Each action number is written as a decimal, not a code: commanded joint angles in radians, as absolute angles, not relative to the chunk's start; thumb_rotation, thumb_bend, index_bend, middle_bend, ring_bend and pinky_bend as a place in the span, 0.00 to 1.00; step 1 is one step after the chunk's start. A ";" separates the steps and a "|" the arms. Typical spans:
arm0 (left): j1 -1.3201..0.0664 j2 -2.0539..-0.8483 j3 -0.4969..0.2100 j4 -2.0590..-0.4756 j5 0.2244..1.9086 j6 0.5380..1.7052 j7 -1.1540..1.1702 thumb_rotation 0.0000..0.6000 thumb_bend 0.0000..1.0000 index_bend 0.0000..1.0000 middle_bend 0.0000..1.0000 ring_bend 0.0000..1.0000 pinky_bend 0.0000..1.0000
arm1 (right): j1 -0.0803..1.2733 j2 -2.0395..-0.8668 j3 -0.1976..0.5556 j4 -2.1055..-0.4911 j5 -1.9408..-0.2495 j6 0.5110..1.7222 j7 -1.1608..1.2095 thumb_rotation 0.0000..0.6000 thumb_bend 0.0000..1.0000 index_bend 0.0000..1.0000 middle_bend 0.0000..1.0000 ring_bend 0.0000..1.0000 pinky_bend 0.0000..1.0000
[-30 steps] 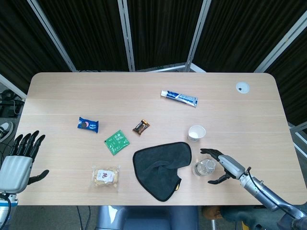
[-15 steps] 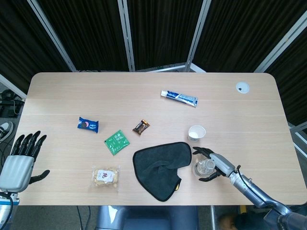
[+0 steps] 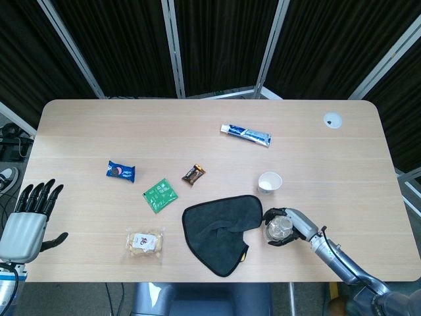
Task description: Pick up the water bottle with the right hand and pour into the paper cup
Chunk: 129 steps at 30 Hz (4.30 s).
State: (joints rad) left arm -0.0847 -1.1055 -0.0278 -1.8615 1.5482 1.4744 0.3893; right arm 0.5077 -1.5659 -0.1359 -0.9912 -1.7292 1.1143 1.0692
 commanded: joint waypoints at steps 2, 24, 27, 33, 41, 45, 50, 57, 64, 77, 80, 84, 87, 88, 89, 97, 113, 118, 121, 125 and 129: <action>-0.085 -1.106 -0.027 -1.862 1.547 1.474 0.389 1.00 0.00 0.00 0.00 0.00 0.00 | 0.496 -1.582 -0.133 -0.969 -1.723 1.140 1.062 1.00 0.20 0.54 0.60 0.48 0.39; -0.087 -1.084 -0.021 -1.878 1.555 1.480 0.353 1.00 0.00 0.00 0.00 0.00 0.00 | 0.506 -1.421 0.061 -0.992 -1.476 1.100 0.549 1.00 0.51 0.54 0.63 0.51 0.43; -0.087 -1.082 -0.019 -1.880 1.558 1.481 0.349 1.00 0.00 0.00 0.00 0.00 0.00 | 0.518 -1.418 0.085 -0.980 -1.430 1.064 0.411 1.00 0.51 0.54 0.63 0.51 0.43; -0.088 -1.081 -0.019 -1.881 1.555 1.478 0.349 1.00 0.00 0.00 0.00 0.00 0.00 | 0.538 -1.430 0.113 -0.979 -1.340 0.984 0.169 1.00 0.52 0.54 0.63 0.51 0.43; -0.092 -1.081 -0.024 -1.879 1.542 1.475 0.348 1.00 0.00 0.00 0.00 0.00 0.00 | 0.565 -1.464 0.149 -0.994 -1.238 0.943 -0.101 1.00 0.54 0.54 0.64 0.52 0.44; -0.094 -1.080 -0.027 -1.876 1.535 1.473 0.344 1.00 0.00 0.00 0.00 0.00 0.00 | 0.576 -1.473 0.167 -1.015 -1.183 0.928 -0.216 1.00 0.54 0.54 0.64 0.52 0.44; -0.097 -1.079 -0.028 -1.874 1.527 1.468 0.340 1.00 0.00 0.00 0.00 0.00 0.00 | 0.589 -1.480 0.184 -1.050 -1.116 0.916 -0.334 1.00 0.55 0.55 0.64 0.53 0.45; -0.099 -1.078 -0.028 -1.875 1.524 1.466 0.338 1.00 0.00 0.00 0.00 0.00 0.00 | 0.609 -1.487 0.192 -1.092 -1.045 0.914 -0.482 1.00 0.57 0.55 0.65 0.53 0.45; -0.102 -1.081 -0.029 -1.872 1.518 1.462 0.344 1.00 0.00 0.00 0.00 0.00 0.00 | 0.622 -1.510 0.195 -1.089 -0.991 0.935 -0.590 1.00 0.57 0.55 0.66 0.53 0.45; -0.106 -1.084 -0.031 -1.870 1.507 1.458 0.348 1.00 0.00 0.00 0.00 0.00 0.00 | 0.640 -1.527 0.197 -1.068 -0.940 0.961 -0.698 1.00 0.57 0.55 0.66 0.54 0.46; -0.107 -1.084 -0.030 -1.870 1.507 1.457 0.348 1.00 0.00 0.00 0.00 0.00 0.00 | 0.642 -1.528 0.195 -1.067 -0.938 0.972 -0.717 1.00 0.57 0.55 0.66 0.54 0.46; -0.107 -1.082 -0.029 -1.873 1.506 1.457 0.348 1.00 0.00 0.00 0.00 0.00 0.00 | 0.644 -1.526 0.190 -1.078 -0.937 0.989 -0.745 1.00 0.57 0.55 0.67 0.54 0.46; -0.108 -1.082 -0.028 -1.873 1.506 1.456 0.349 1.00 0.00 0.00 0.00 0.00 0.00 | 0.645 -1.524 0.191 -1.088 -0.931 0.998 -0.763 1.00 0.57 0.56 0.67 0.54 0.46; -0.108 -1.082 -0.028 -1.874 1.506 1.456 0.348 1.00 0.00 0.00 0.00 0.00 0.00 | 0.645 -1.524 0.191 -1.091 -0.930 1.001 -0.768 1.00 0.57 0.56 0.67 0.54 0.46; -0.108 -1.081 -0.028 -1.874 1.506 1.456 0.348 1.00 0.00 0.00 0.00 0.00 0.00 | 0.646 -1.523 0.191 -1.093 -0.928 1.003 -0.773 1.00 0.57 0.56 0.67 0.54 0.46; -0.107 -1.078 -0.026 -1.877 1.509 1.459 0.343 1.00 0.00 0.00 0.00 0.00 0.00 | 0.648 -1.515 0.192 -1.126 -0.907 1.019 -0.811 1.00 0.57 0.56 0.67 0.55 0.46; -0.107 -1.073 -0.023 -1.880 1.513 1.462 0.336 1.00 0.00 0.00 0.00 0.00 0.00 | 0.652 -1.505 0.189 -1.160 -0.881 1.035 -0.847 1.00 0.57 0.56 0.67 0.55 0.46; -0.108 -1.074 -0.023 -1.879 1.512 1.461 0.337 1.00 0.00 0.00 0.00 0.00 0.00 | 0.654 -1.503 0.187 -1.160 -0.877 1.038 -0.853 1.00 0.57 0.56 0.67 0.55 0.46; -0.108 -1.074 -0.023 -1.879 1.511 1.462 0.338 1.00 0.00 0.00 0.00 0.00 0.00 | 0.655 -1.502 0.186 -1.161 -0.874 1.040 -0.857 1.00 0.57 0.56 0.67 0.55 0.46; -0.108 -1.074 -0.023 -1.879 1.510 1.461 0.338 1.00 0.00 0.00 0.00 0.00 0.00 | 0.658 -1.502 0.183 -1.165 -0.872 1.043 -0.868 1.00 0.57 0.56 0.67 0.55 0.46; -0.108 -1.074 -0.023 -1.880 1.511 1.461 0.338 1.00 0.00 0.00 0.00 0.00 0.00 | 0.659 -1.502 0.182 -1.172 -0.870 1.048 -0.873 1.00 0.57 0.56 0.67 0.55 0.46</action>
State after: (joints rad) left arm -0.1083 -1.0740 -0.0227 -1.8798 1.5108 1.4613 0.3384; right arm 0.6590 -1.5021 0.1817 -1.1717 -0.8704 1.0484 -0.8732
